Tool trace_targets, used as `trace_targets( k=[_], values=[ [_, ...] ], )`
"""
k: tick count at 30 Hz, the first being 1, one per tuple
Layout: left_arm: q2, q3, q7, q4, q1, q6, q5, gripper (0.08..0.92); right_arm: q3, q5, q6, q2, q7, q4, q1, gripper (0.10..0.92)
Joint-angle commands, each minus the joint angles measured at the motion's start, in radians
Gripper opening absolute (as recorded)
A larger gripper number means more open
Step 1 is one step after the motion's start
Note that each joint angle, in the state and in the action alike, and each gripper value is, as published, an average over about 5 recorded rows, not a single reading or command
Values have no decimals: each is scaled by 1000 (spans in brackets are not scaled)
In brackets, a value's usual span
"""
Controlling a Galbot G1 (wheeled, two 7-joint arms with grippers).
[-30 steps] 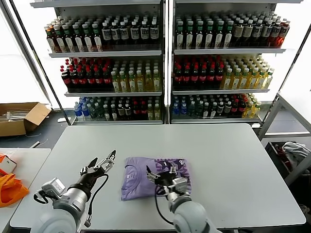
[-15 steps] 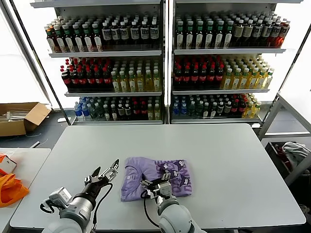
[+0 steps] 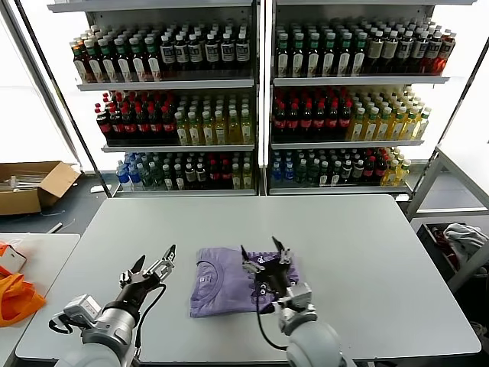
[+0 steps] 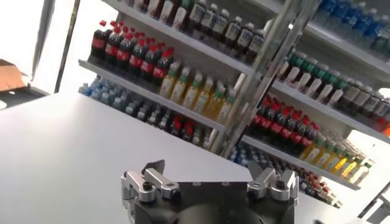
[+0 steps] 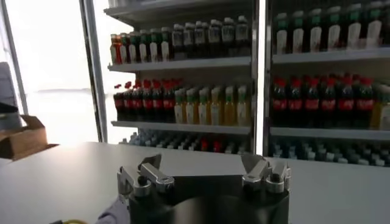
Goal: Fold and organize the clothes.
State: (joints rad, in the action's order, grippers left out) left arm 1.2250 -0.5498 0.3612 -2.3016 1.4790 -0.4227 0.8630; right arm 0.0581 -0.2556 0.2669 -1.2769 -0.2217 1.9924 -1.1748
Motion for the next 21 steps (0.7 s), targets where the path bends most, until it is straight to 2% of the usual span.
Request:
trace_targets(
  k=[1,4,9,16,21],
  values=[
    [20,-96,-251,-3,10,50,-120,823,487,-8,-275,67,218,137,-326,823],
    [31,-124,-334,-10,3,70,-155,823,583,-39,-289,54,261,148,-398,823],
    [59,-153,-419,-32,-6,78,-207,823,629,-99,-291,30,322,175,-471,823],
    [91,-215,-537,-27,26,95,-315,822,643,-60,-309,-3,343,162,-476,823],
    [97,-260,-635,11,62,166,-334,823,726,-54,-329,-15,391,101,-459,823]
  ],
)
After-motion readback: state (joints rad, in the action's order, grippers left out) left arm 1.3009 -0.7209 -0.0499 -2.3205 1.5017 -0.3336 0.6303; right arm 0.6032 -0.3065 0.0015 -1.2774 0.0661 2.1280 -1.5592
